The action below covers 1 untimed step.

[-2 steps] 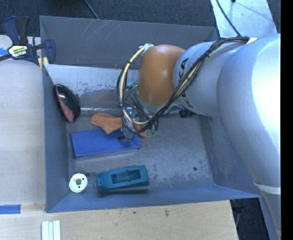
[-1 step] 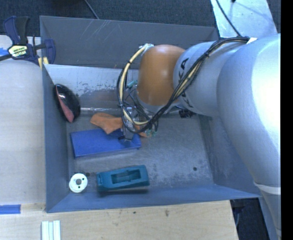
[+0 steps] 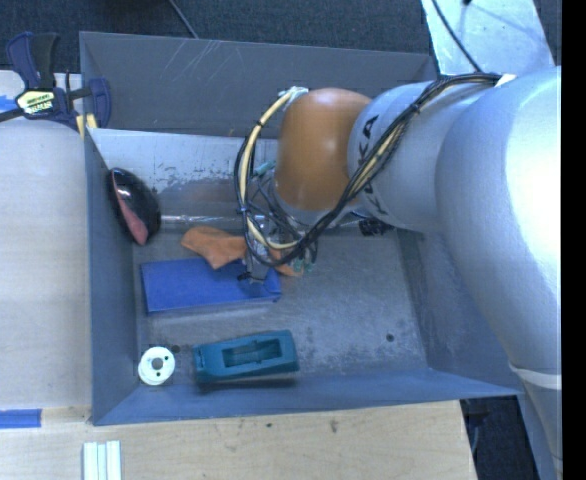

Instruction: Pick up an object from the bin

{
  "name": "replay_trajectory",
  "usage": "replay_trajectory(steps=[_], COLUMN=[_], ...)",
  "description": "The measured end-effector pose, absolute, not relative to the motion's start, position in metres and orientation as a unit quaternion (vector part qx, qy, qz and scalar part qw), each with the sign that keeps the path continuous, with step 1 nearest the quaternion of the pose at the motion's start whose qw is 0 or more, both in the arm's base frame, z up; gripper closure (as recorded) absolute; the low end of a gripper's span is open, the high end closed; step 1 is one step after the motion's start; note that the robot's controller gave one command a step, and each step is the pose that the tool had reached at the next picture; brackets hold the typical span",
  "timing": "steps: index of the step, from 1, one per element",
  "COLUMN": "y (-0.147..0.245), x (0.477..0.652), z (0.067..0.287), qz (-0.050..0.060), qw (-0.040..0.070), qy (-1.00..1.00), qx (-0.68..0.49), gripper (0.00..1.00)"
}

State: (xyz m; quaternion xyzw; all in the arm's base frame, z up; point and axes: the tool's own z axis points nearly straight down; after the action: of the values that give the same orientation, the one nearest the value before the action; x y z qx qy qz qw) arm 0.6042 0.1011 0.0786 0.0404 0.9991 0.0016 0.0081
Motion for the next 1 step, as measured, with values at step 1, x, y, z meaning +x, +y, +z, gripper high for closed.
replay_trajectory(steps=[1], y=[0.1007], x=[0.6010], z=[0.0946], qz=[0.000], qw=[0.001], qy=[0.999], qx=[0.040], gripper=[1.00])
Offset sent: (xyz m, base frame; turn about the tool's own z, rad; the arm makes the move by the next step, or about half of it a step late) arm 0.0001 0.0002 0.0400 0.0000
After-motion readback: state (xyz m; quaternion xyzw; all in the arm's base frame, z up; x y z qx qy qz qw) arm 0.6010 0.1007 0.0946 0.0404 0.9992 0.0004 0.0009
